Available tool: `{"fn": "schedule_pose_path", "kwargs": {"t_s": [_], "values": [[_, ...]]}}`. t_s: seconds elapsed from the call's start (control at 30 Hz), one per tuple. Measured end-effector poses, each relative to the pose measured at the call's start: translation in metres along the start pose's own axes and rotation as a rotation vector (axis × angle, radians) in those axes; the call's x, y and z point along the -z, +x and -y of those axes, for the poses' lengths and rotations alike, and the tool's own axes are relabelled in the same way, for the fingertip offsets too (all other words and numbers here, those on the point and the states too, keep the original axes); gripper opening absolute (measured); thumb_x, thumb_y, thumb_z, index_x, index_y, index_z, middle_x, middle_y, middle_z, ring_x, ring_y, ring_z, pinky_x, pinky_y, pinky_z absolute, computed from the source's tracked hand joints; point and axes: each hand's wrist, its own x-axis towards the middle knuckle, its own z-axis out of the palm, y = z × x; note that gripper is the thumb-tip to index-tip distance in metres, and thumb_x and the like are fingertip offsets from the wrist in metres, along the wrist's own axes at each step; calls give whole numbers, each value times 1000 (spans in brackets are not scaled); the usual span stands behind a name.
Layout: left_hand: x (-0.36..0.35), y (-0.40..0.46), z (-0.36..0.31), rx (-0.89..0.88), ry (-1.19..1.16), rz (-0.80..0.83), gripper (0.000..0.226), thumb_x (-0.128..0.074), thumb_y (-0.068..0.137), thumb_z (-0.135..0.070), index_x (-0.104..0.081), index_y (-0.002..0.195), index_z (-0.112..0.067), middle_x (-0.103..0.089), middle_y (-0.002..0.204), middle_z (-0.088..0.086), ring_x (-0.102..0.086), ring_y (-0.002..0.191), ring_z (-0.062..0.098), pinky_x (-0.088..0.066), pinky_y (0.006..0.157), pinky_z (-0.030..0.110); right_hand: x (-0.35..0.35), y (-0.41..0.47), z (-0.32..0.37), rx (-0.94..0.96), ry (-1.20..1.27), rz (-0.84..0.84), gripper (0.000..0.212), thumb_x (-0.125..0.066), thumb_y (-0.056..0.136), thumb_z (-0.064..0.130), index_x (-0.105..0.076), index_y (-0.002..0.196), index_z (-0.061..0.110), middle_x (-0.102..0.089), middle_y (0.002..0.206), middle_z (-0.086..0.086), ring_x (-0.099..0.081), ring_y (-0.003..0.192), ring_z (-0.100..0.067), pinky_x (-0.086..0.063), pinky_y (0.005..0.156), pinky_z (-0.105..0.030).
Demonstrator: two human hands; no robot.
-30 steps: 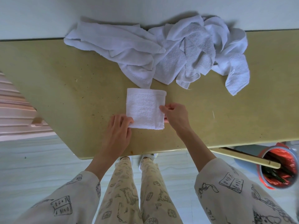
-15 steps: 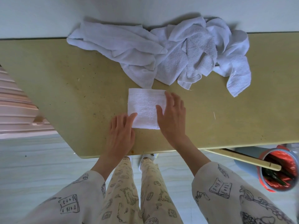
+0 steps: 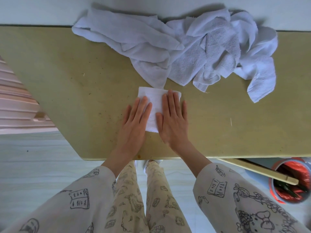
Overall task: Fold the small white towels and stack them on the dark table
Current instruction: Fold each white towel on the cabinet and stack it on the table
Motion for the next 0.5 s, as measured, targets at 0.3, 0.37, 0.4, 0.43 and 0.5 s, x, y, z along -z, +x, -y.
{"fn": "schedule_pose_path", "kwargs": {"t_s": [0.3, 0.37, 0.4, 0.43, 0.5], "values": [[4, -3, 24, -8, 13, 127, 57, -29, 88, -10, -20, 145, -11, -22, 153, 9, -12, 142, 23, -13, 114, 46, 0, 1, 1, -9, -18, -8, 58, -27, 95, 35, -33, 141, 0, -29, 150, -18, -18, 141, -24, -12, 115, -44], [9, -7, 38, -7, 54, 217, 63, -31, 88, -27, -14, 146, -13, -16, 154, 9, -7, 143, 23, -5, 116, 45, 0, 1, 1, -15, -20, -9, 59, -27, 95, 35, -33, 141, 0, -30, 150, -17, -18, 141, -24, -12, 115, -44], [12, -9, 46, -9, 82, 258, 67, -32, 87, -38, -12, 147, -13, -13, 155, 9, -5, 143, 23, -2, 116, 44, 1, 1, 2, -17, -22, -9, 59, -27, 95, 35, -34, 141, 0, -30, 150, -17, -18, 140, -24, -12, 114, -44], [15, -10, 53, -13, 106, 291, 73, -31, 87, -49, -11, 147, -13, -10, 155, 9, -3, 143, 23, 1, 116, 44, 1, 1, 2, -17, -24, -11, 59, -27, 94, 35, -34, 141, 0, -31, 150, -17, -18, 140, -24, -12, 114, -45], [21, -12, 65, -30, 124, 320, 83, -23, 85, -67, -9, 147, -14, -3, 156, 7, 1, 144, 23, 4, 116, 42, 1, 2, 2, -17, -28, -15, 59, -28, 94, 35, -35, 140, 0, -31, 149, -17, -19, 140, -24, -13, 114, -45]]}}
